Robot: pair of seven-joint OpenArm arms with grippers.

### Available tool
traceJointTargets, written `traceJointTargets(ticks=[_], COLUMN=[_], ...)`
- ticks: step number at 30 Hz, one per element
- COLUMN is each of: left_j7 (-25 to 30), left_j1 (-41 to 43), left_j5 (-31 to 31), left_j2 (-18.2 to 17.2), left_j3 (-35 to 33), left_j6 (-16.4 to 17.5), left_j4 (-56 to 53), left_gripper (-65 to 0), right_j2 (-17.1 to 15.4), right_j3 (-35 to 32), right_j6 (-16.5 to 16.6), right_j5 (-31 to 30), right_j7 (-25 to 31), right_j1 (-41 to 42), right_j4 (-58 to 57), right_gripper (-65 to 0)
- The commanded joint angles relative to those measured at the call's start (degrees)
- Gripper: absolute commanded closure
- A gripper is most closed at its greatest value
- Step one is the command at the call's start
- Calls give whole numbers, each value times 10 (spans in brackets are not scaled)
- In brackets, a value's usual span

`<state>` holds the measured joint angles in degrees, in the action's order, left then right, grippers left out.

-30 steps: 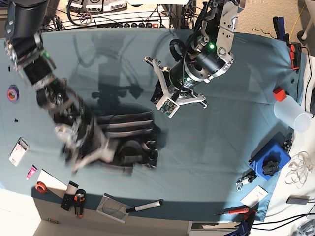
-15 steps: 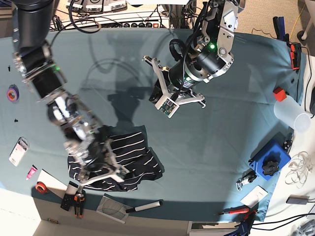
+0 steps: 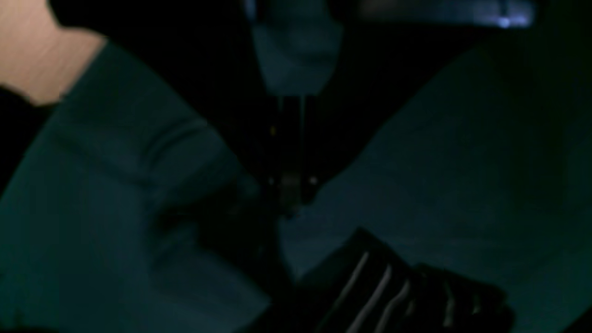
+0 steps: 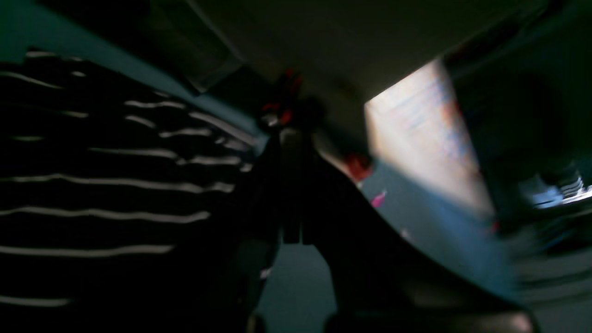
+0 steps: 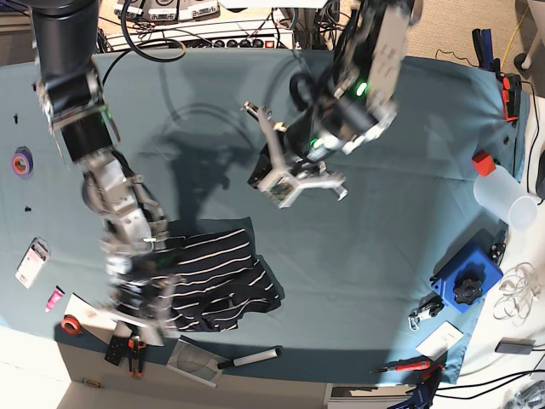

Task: Layout the t-shirt on the table in an organized manner, then fold the t-shirt properly
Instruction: 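Release the shirt and lift both grippers away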

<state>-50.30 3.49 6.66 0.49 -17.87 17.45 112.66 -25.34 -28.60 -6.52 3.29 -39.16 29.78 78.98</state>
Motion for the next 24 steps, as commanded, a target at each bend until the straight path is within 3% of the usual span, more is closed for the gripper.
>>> traceJointTargets(ticks=[1,6,9,11,15,17,20,24], left_j7=[10,-10,-54,-70,-84,-98,-101,-97], left_j1=[-19,-65,-87,-93,-93,-92,-82,-53], left_j5=[3,4,3,-3,-47,-76,-99,-99], left_j2=[4,5,4,4,4,3,3,3], left_j3=[0,0,1,1,2,2,14,63], left_j6=[-2,-6,-38,-58,-61,-61,-92,-90], left_j4=[-11,-53,-46,-44,-42,-37,-21,18], left_gripper=[0,0,0,0,0,0,0,0], right_j2=[0,44,74,88,106,107,104,104], right_j3=[27,115,137,139,140,140,150,202], right_j6=[7,148,200,205,204,204,202,200], right_j5=[-11,-98,-100,-99,-99,-99,-96,-100], right_j7=[21,97,126,142,153,132,96,28], right_j1=[4,-43,-55,-55,-55,-56,-56,-57], right_j4=[2,-82,-141,-172,-203,-199,-165,-69], right_gripper=[0,0,0,0,0,0,0,0])
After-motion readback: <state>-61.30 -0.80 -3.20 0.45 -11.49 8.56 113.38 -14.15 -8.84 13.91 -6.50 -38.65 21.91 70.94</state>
